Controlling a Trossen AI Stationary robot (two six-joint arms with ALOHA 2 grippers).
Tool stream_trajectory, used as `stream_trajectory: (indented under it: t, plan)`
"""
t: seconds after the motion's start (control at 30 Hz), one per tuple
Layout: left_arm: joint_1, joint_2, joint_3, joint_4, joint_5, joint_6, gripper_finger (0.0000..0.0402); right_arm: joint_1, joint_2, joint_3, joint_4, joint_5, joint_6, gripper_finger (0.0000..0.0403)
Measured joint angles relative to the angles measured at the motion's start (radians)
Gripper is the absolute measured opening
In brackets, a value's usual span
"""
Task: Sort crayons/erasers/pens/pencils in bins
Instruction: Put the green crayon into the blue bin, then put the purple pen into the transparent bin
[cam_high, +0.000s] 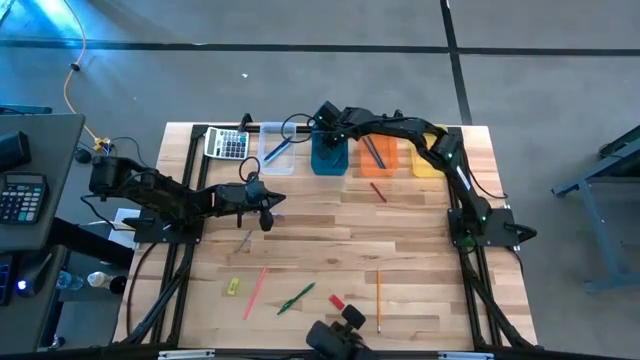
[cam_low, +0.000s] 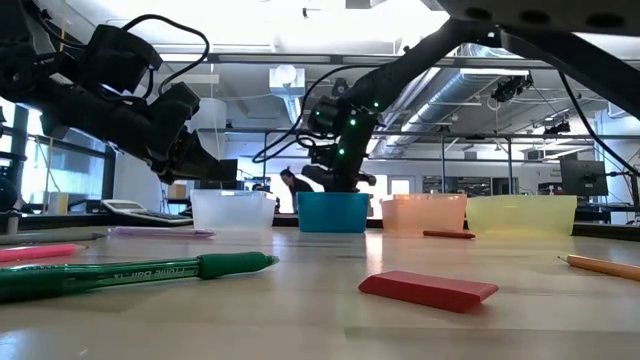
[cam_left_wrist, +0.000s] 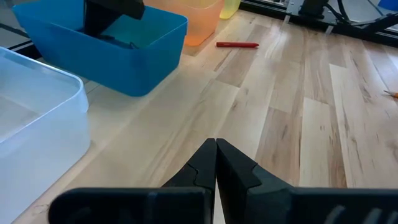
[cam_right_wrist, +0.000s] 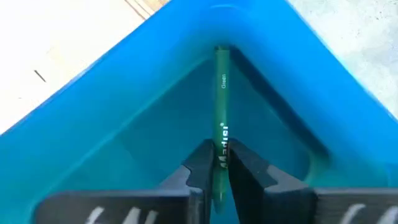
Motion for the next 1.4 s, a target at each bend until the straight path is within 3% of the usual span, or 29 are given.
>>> stream_trajectory:
  t: [0.23, 0.4, 0.57, 0.77, 0.87, 1.1, 1.4]
  plan:
    - [0.0, 0.0, 0.0, 0.0, -0.003, 0.0, 0.0, 0.0, -0.004, 0.001, 0.013, 0.008, -0.005, 0.0116]
    - [0.0, 0.0, 0.0, 0.0, -0.002, 0.0, 0.0, 0.0, -0.031, 0.027, -0.037, 0.042, -0.079, 0.0125]
    - [0.0, 0.0, 0.0, 0.0, 0.0, 0.0, 0.0, 0.005, -0.099, 0.036, -0.039, 0.117, -0.148, 0.0092]
    - [-0.01, 0.0, 0.0, -0.001, 0.005, 0.0, 0.0, 0.023, -0.134, 0.032, 0.031, 0.121, -0.177, 0.001]
    - [-0.011, 0.0, 0.0, -0.001, 0.006, 0.0, 0.0, 0.045, -0.134, 0.005, 0.108, 0.12, -0.183, 0.0011]
    - [-0.018, 0.0, 0.0, -0.005, 0.006, 0.008, 0.0, 0.095, -0.194, -0.209, 0.437, 0.112, -0.146, 0.0003]
    - [-0.024, 0.0, 0.0, -0.008, 0.037, 0.021, 0.0, 0.15, -0.462, -0.644, 0.836, 0.086, -0.099, 0.0001]
